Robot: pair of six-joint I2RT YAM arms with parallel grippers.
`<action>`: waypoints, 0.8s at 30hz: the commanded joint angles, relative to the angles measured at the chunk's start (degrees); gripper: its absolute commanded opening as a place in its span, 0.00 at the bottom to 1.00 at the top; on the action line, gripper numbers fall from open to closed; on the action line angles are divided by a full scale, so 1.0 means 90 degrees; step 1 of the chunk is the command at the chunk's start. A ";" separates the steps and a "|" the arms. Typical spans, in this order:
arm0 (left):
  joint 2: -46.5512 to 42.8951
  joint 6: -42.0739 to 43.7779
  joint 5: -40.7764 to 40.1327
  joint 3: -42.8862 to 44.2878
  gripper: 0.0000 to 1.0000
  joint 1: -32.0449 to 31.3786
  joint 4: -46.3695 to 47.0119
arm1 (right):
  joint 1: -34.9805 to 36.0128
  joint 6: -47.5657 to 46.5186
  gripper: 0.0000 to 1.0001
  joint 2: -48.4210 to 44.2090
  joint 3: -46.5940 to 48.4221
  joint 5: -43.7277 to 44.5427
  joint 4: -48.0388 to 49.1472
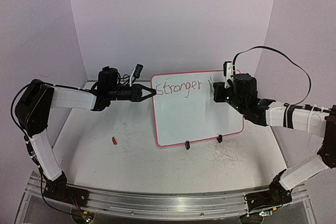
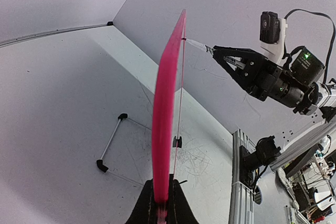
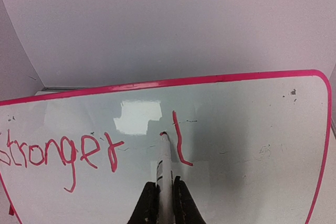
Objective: Write a sentence on the whiteboard
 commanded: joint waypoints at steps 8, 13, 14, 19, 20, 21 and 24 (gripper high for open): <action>-0.0053 0.0160 0.0034 0.0038 0.00 -0.0140 -0.0090 | -0.0027 0.0185 0.00 0.0009 0.0154 0.0853 -0.0150; -0.0039 0.0160 0.0047 0.0047 0.00 -0.0138 -0.0095 | -0.0035 0.0107 0.00 -0.0321 0.0018 0.0736 -0.0030; -0.0043 0.0160 0.0051 0.0046 0.00 -0.0138 -0.0091 | -0.0039 0.0092 0.00 -0.0381 -0.0028 0.0606 0.0059; -0.0054 0.0150 0.0058 0.0052 0.00 -0.0140 -0.0090 | -0.0293 0.0057 0.00 -0.0435 -0.0054 -0.0014 0.0234; -0.0058 0.0150 0.0064 0.0053 0.00 -0.0139 -0.0090 | -0.0317 0.0026 0.00 -0.0419 -0.0028 -0.0057 0.0248; -0.0062 0.0150 0.0070 0.0042 0.00 -0.0138 -0.0090 | -0.0345 0.0005 0.00 -0.0399 0.0001 -0.0113 0.0260; -0.0072 0.0159 0.0061 0.0044 0.00 -0.0142 -0.0090 | -0.0421 -0.0021 0.00 -0.0281 0.0115 -0.0201 0.0271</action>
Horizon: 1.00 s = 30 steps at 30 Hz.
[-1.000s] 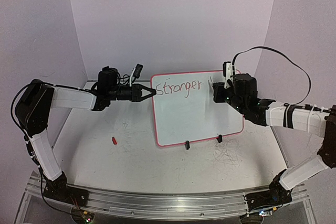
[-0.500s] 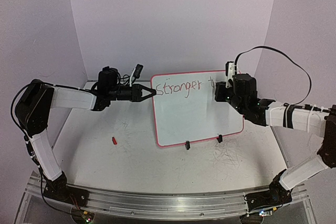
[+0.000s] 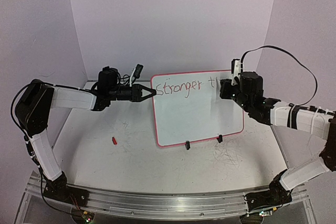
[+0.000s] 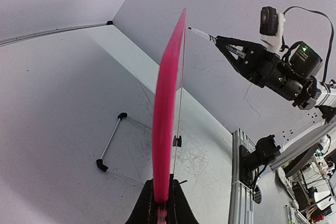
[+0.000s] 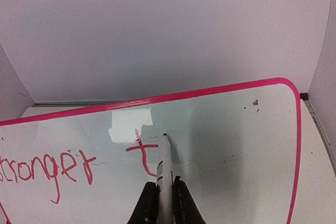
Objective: Write a sentence on the whiteboard
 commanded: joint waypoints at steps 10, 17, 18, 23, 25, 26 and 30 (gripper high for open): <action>-0.0061 0.0162 0.0058 0.0049 0.00 -0.0130 -0.0062 | -0.0150 -0.0181 0.00 0.0181 0.0331 -0.0335 0.0368; -0.0043 0.0160 0.0078 0.0048 0.00 -0.0131 -0.0061 | -0.0157 -0.0270 0.00 0.0272 0.0404 -0.0228 0.0388; -0.0043 0.0162 0.0076 0.0051 0.00 -0.0131 -0.0061 | -0.0156 -0.0278 0.00 0.0285 0.0407 -0.0211 0.0388; -0.0042 0.0162 0.0084 0.0048 0.00 -0.0136 -0.0065 | -0.0163 -0.0294 0.00 0.0275 0.0326 -0.0147 0.0354; -0.0043 0.0162 0.0076 0.0048 0.00 -0.0131 -0.0064 | -0.0163 -0.0259 0.00 0.0208 0.0243 -0.0145 0.0312; -0.0043 0.0157 0.0075 0.0052 0.00 -0.0136 -0.0061 | -0.0161 -0.0236 0.00 0.0171 0.0173 -0.0148 0.0294; -0.0040 0.0152 0.0075 0.0063 0.00 -0.0134 -0.0061 | -0.0162 -0.0115 0.00 0.0017 -0.0027 -0.0224 0.0209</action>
